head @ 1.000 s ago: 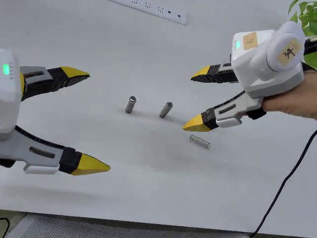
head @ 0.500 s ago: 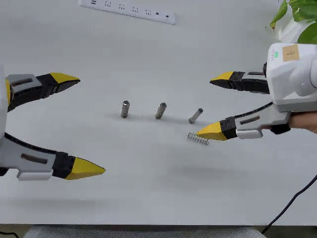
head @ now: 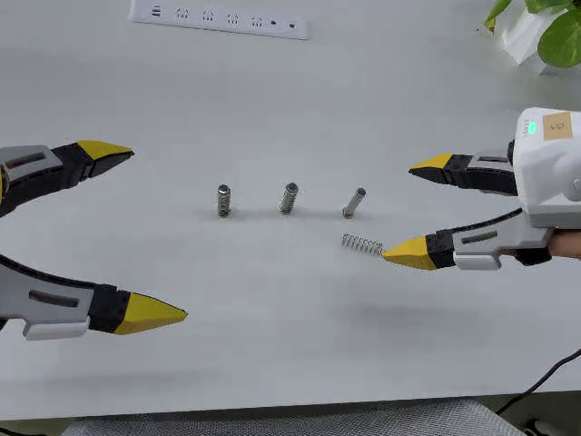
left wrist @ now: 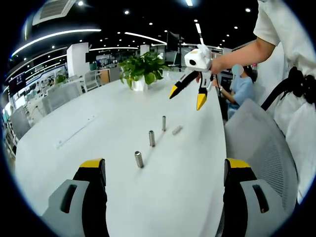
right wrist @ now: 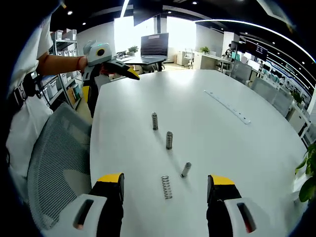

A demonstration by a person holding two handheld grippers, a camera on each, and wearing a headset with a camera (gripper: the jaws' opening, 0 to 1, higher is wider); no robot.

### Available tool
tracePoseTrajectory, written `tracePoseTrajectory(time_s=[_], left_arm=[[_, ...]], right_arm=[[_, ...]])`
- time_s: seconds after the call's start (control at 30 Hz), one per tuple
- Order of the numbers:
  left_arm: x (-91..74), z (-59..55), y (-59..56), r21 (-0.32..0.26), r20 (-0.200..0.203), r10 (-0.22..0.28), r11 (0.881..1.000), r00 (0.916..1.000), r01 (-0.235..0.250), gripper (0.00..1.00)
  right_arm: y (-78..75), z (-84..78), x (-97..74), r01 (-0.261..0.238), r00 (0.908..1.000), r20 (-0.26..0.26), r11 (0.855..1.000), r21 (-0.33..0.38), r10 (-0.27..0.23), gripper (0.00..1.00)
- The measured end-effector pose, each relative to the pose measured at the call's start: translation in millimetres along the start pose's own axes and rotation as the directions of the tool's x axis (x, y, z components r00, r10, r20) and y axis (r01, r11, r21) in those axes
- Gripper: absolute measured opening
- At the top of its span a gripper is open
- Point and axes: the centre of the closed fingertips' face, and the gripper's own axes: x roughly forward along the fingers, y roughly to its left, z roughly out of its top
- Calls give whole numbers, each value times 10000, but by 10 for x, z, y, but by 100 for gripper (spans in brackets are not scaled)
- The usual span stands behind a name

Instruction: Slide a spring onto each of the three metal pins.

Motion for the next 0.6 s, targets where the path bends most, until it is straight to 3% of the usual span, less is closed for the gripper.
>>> tracePoseTrajectory(time_s=[0.33,0.6], left_arm=[[44,83,-57,207,-207,-91,9997,9997,95,99],[242,208,-158,644,-425,-483,9966,9979,510,99]], right_arm=[[20,-188,-111,159,9995,282,9987,488,-173,69],[49,-311,-198,206,9980,588,9967,781,-252,70]])
